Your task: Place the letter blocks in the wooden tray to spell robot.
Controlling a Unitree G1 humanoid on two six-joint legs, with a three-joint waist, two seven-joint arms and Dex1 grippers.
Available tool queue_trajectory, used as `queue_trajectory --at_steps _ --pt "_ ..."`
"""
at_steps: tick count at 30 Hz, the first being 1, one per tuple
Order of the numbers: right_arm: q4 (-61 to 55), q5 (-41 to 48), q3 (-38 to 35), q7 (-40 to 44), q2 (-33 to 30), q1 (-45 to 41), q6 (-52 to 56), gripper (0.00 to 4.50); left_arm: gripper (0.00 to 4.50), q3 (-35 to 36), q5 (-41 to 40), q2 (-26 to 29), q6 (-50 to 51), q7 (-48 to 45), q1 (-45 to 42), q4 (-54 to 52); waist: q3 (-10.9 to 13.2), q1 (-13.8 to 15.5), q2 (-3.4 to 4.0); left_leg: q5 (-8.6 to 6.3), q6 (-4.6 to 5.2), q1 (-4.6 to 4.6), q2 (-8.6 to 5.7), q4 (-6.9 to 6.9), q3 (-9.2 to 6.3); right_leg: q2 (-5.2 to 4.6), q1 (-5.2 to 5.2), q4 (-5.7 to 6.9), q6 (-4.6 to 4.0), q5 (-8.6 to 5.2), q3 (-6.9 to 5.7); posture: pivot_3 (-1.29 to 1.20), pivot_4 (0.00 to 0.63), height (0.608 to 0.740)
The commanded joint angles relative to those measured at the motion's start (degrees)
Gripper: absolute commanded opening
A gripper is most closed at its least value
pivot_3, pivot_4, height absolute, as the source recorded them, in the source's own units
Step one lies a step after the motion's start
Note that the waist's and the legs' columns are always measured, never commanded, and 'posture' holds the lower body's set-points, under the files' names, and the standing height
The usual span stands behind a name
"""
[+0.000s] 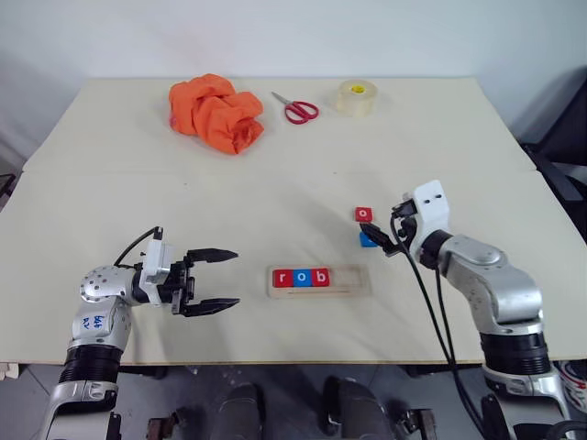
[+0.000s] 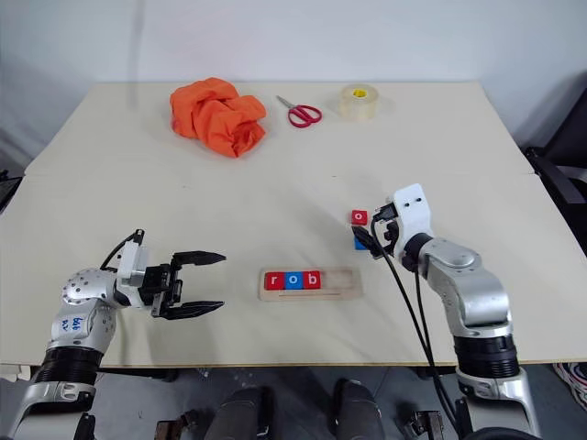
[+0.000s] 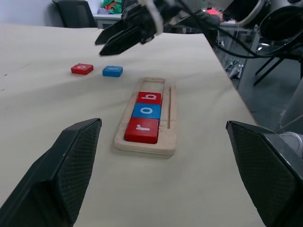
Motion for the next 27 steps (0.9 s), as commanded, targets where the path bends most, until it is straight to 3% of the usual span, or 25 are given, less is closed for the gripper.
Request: queue_trajectory --at_steps 1,15,27 --pt "2.2 -1.5 0.7 -2.0 2.3 -2.3 -2.7 4.49 4.5 1.1 -1.2 0.4 0.1 0.7 0.7 -2.4 0.0 0.0 0.0 0.0 0.0 0.0 -0.01 0.0 0.0 0.0 0.0 0.01 0.0 0.0 0.01 0.0 0.15 0.74" --pt "13.5 -7.2 0.2 -13.6 11.8 -7.0 -5.5 4.49 4.5 1.4 -1.1 0.0 0.0 2.1 1.5 -3.3 0.0 -0.4 0.0 -0.01 0.01 0.02 0.04 -0.03 0.06 0.04 -0.03 0.05 0.0 0.0 0.09 0.0 0.15 0.74" --pt "9.7 -7.2 2.0 -9.8 10.5 -7.4 -6.7 4.49 4.5 1.0 -0.8 -0.5 -0.5 2.2 0.5 -2.3 0.0 -1.5 0.0 -0.01 0.01 0.01 0.06 -0.12 0.12 0.06 -0.1 0.05 0.0 0.0 0.14 0.0 0.15 0.74"
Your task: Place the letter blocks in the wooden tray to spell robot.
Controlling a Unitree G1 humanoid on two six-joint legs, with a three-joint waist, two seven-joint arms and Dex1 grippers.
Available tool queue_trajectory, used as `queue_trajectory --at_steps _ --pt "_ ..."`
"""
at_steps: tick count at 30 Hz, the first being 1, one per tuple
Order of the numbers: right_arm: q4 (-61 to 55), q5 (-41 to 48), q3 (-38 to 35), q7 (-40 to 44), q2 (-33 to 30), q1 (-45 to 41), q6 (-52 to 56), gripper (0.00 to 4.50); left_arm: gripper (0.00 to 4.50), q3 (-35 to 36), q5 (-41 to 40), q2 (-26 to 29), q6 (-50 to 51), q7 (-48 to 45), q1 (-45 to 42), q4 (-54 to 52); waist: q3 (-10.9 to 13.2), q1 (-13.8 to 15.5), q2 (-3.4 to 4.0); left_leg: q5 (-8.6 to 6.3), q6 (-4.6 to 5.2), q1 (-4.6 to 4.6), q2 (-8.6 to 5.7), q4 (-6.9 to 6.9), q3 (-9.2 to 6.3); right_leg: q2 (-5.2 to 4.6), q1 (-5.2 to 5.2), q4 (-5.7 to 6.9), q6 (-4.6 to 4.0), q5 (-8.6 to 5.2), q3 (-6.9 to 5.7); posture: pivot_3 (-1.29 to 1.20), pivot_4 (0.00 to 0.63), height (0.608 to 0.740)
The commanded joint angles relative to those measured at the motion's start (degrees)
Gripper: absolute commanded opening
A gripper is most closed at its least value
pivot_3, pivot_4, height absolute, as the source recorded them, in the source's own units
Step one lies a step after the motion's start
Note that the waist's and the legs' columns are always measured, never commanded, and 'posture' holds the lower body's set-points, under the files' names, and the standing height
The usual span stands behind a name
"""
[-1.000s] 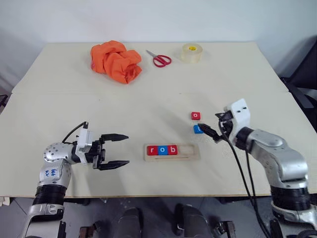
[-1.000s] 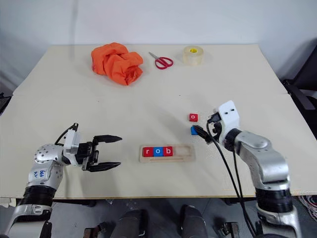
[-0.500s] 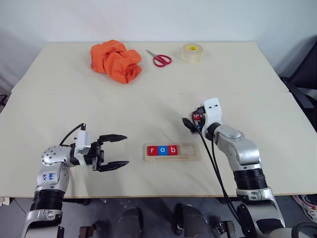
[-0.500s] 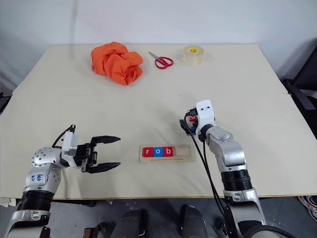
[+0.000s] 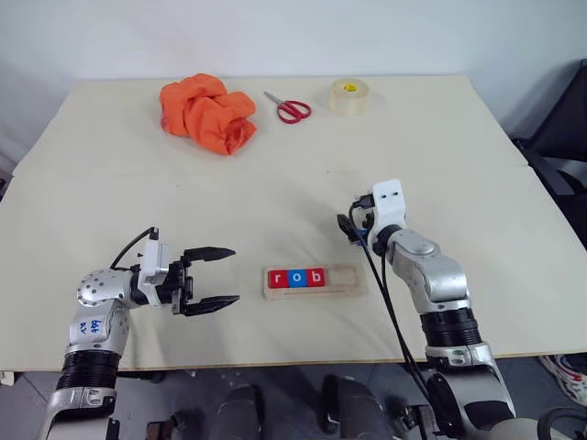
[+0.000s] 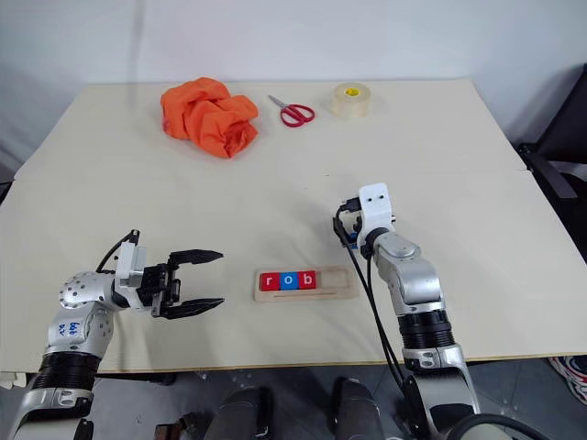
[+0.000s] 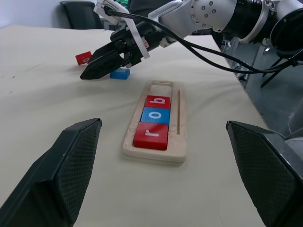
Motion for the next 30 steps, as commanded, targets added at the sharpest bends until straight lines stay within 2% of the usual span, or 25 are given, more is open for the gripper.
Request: queue_trajectory --at_steps 1,20,24,30 --pt "-2.3 -0.3 0.3 1.6 -1.2 -0.8 -1.2 4.49 4.5 0.5 -0.8 -0.1 -0.6 -0.1 -0.7 -0.4 0.0 -0.1 0.0 0.0 0.0 0.0 0.02 -0.01 0.04 0.01 -0.03 0.0 0.0 0.0 0.03 0.0 0.15 0.74" --pt "6.7 -2.5 -0.7 5.8 -7.7 -5.1 -9.5 4.49 4.5 0.5 -0.6 -0.6 -0.9 0.4 -0.6 -0.5 0.0 -0.1 -0.01 -0.02 -0.04 0.02 0.4 -0.03 0.93 0.44 -0.6 0.1 -0.06 0.07 0.89 0.0 0.15 0.74" --pt "8.7 -4.3 1.2 9.5 -10.4 -5.4 -12.3 4.49 4.5 0.6 -0.7 -0.7 -0.8 0.6 -0.6 -0.7 0.0 -0.1 0.0 -0.04 -0.04 0.02 0.42 -0.02 0.98 0.46 -0.63 0.08 -0.09 0.1 0.96 0.0 0.15 0.74" --pt "17.5 -5.3 2.6 17.7 -15.0 -7.8 -16.9 4.49 4.5 0.7 -0.6 -0.6 -0.8 0.6 -0.5 -0.4 0.0 -0.1 -0.01 -0.04 -0.04 0.02 0.42 -0.02 1.04 0.47 -0.66 0.06 -0.09 0.12 1.02 0.0 0.15 0.74"
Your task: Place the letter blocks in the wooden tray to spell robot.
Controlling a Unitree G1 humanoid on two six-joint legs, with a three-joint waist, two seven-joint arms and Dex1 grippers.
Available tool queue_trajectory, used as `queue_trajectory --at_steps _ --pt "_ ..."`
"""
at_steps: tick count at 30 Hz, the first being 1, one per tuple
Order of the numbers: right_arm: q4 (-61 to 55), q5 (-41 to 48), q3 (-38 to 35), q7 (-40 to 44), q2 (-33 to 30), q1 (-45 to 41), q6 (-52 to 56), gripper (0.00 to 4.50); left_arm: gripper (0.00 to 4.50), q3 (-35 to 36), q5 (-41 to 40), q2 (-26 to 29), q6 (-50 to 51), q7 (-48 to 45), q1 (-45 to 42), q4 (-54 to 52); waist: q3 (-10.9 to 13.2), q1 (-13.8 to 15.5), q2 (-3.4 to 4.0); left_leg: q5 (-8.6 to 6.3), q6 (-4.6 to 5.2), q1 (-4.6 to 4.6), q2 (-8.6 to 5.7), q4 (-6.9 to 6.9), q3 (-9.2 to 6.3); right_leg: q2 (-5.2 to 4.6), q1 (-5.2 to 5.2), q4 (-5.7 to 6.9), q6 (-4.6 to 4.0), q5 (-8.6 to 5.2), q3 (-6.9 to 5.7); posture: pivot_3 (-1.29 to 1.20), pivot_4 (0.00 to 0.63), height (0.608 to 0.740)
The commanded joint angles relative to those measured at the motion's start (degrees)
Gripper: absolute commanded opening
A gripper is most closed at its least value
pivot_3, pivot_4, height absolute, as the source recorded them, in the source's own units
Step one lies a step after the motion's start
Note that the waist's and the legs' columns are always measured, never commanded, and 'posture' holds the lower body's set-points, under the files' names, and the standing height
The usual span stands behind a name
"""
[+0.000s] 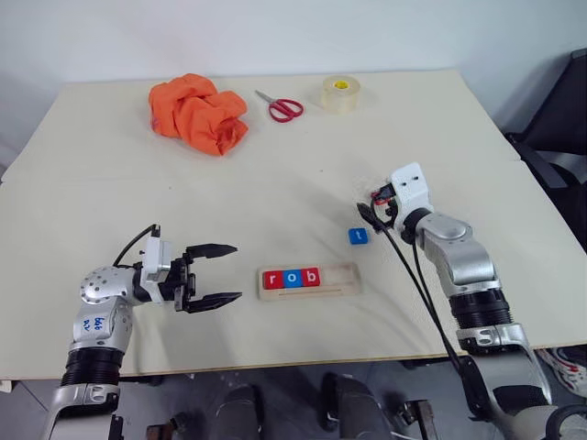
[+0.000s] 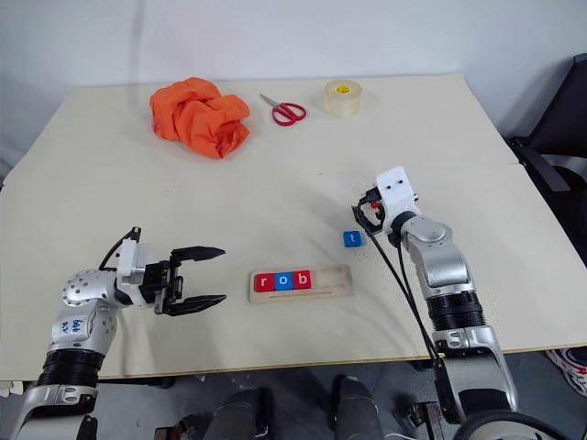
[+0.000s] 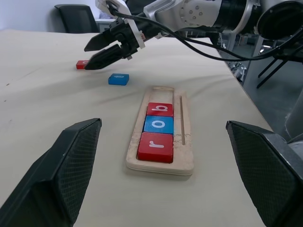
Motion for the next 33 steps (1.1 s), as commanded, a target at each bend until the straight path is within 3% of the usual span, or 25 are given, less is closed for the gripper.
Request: queue_trajectory --at_steps 1,9,17,20,27,33 --pt "5.1 -0.6 0.2 4.2 -1.9 -2.8 -4.1 4.49 4.5 0.7 -0.6 0.1 -0.6 0.3 0.3 -0.8 0.0 -0.1 0.0 0.0 0.0 0.0 0.01 0.0 0.0 0.01 0.0 0.0 0.0 0.0 0.0 0.0 0.15 0.74" --pt "20.6 0.2 -2.7 4.2 -0.3 -9.4 -8.8 4.49 4.5 0.9 -0.9 0.4 -0.3 0.5 1.2 -1.9 0.0 -0.1 0.0 0.03 -0.05 0.06 0.05 0.02 0.11 0.07 -0.01 0.01 -0.02 0.04 0.09 0.0 0.15 0.74" --pt "27.2 -0.2 -4.0 2.9 2.3 -10.9 -10.7 4.49 4.5 1.3 -1.1 0.9 -0.1 0.8 2.4 -3.0 0.0 -0.3 -0.03 0.04 -0.07 0.11 0.07 0.05 0.16 0.08 0.0 0.02 -0.05 0.09 0.17 0.0 0.15 0.74" --pt "28.4 -0.2 -4.8 1.9 3.1 -11.2 -10.2 3.9 4.5 1.3 -1.1 0.9 -0.1 1.0 2.6 -3.4 0.0 -0.4 -0.03 0.03 -0.05 0.18 0.08 0.06 0.2 0.09 0.01 0.0 -0.07 0.11 0.2 0.0 0.15 0.74" --pt "26.6 0.4 -6.1 0.7 4.0 -10.0 -8.5 1.56 4.5 1.1 -1.1 0.6 -0.1 1.2 2.9 -3.9 0.0 -0.3 -0.07 0.03 -0.05 0.25 0.09 0.15 0.22 0.09 0.03 -0.01 -0.14 0.16 0.28 0.0 0.15 0.74" --pt "10.6 3.0 -8.7 -2.0 3.8 -4.3 -1.0 1.47 4.5 0.9 -1.3 0.7 0.1 0.7 3.0 -4.1 0.0 0.2 -0.08 0.02 -0.04 0.21 0.09 0.14 0.22 0.07 0.03 -0.02 -0.15 0.17 0.28 0.0 0.15 0.74"
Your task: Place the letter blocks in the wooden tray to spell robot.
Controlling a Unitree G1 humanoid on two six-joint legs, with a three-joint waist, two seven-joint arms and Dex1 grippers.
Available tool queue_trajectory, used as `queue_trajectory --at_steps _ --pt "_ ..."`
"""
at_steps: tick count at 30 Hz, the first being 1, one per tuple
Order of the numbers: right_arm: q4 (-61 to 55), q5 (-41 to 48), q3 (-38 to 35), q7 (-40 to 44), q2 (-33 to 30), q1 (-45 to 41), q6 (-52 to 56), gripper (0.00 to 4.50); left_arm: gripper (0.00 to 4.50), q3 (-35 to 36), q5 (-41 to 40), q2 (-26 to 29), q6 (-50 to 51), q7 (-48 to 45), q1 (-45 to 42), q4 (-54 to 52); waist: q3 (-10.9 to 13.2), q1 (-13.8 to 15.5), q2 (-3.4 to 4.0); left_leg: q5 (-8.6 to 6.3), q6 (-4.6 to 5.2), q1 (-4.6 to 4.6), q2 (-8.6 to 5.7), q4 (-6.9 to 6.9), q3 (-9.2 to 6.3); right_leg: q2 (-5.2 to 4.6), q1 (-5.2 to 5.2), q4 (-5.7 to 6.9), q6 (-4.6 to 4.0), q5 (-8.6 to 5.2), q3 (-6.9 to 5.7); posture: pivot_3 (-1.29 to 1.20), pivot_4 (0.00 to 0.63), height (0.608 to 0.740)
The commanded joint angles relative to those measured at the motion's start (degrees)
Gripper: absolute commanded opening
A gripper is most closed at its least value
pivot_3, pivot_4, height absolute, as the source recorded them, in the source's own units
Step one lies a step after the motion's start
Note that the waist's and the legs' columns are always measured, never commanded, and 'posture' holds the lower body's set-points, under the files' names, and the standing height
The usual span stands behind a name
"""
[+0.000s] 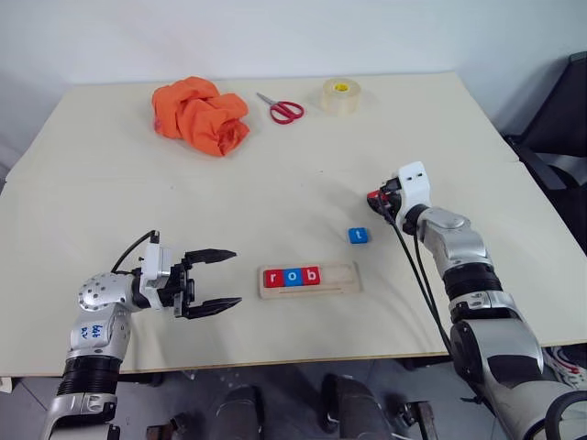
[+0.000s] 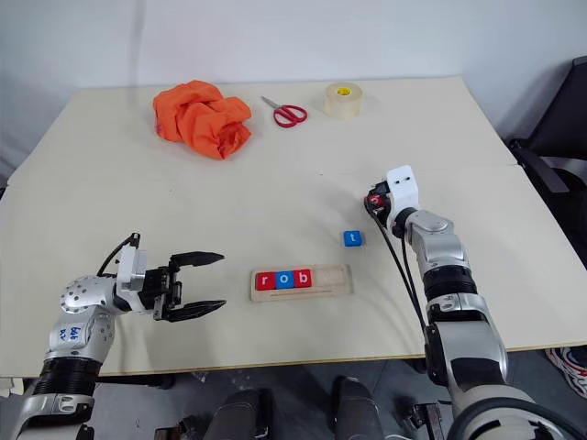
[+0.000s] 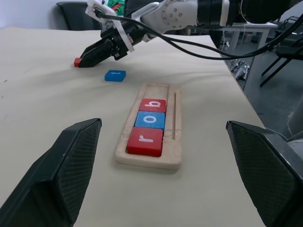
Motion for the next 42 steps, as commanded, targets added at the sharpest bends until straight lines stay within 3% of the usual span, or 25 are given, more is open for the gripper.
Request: queue_trajectory --at_steps 1,8,17,28,37,39,42 --pt "-12.9 1.9 -2.1 -2.6 -0.4 4.4 7.0 1.47 4.5 0.8 -1.3 0.6 -0.1 -0.4 -0.3 -1.4 0.0 0.0 0.0 0.0 0.01 -0.04 0.0 -0.02 0.0 0.0 -0.02 0.01 0.0 0.0 -0.01 0.0 0.15 0.74" --pt "-50.2 7.0 -5.3 -6.6 -0.9 18.7 28.4 1.47 4.5 -0.5 -0.6 0.1 0.0 -2.4 -3.5 2.4 0.0 -0.1 0.01 -0.04 0.02 -0.22 0.0 -0.09 0.01 0.03 -0.19 0.0 0.01 0.01 -0.02 0.0 0.15 0.74" --pt "-80.3 12.2 -9.8 -11.1 2.1 37.4 48.1 1.47 4.5 -2.1 0.0 -1.0 -0.8 -5.3 -8.0 7.7 0.0 0.1 -0.02 -0.1 0.04 -0.22 0.02 -0.1 -0.01 0.08 -0.17 -0.26 0.01 0.01 -0.02 0.0 0.15 0.74" --pt "-81.6 12.5 -9.5 -14.5 6.1 41.9 49.5 1.47 4.5 -2.9 0.5 -1.8 -1.8 -6.4 -10.4 10.4 0.0 -0.1 -0.06 -0.13 0.09 -0.19 0.03 -0.1 -0.04 0.11 -0.17 -0.27 0.01 0.09 0.01 0.0 0.15 0.74" --pt "-82.7 14.4 -9.2 -9.7 0.1 42.9 47.2 4.47 4.5 -2.5 0.2 -1.5 -1.6 -6.0 -9.5 9.6 0.0 0.0 -0.08 -0.14 0.11 -0.2 0.01 -0.09 -0.04 0.1 -0.16 -0.3 0.01 0.1 0.01 0.0 0.15 0.74" --pt "-82.7 15.0 -8.6 -7.3 -3.1 43.1 45.8 4.47 4.5 -2.6 0.2 -1.7 -1.6 -5.9 -9.5 9.6 0.0 0.0 -0.08 -0.14 0.11 -0.2 0.01 -0.09 -0.03 0.1 -0.17 -0.3 0.01 0.09 0.02 0.0 0.15 0.74" --pt "-81.2 15.8 -6.7 1.5 -12.6 43.8 41.0 4.47 4.5 -2.6 0.2 -1.9 -1.8 -5.7 -9.4 9.5 0.0 0.0 -0.08 -0.15 0.12 -0.2 0.01 -0.09 -0.03 0.09 -0.15 -0.32 0.01 0.1 0.01 0.0 0.15 0.74"
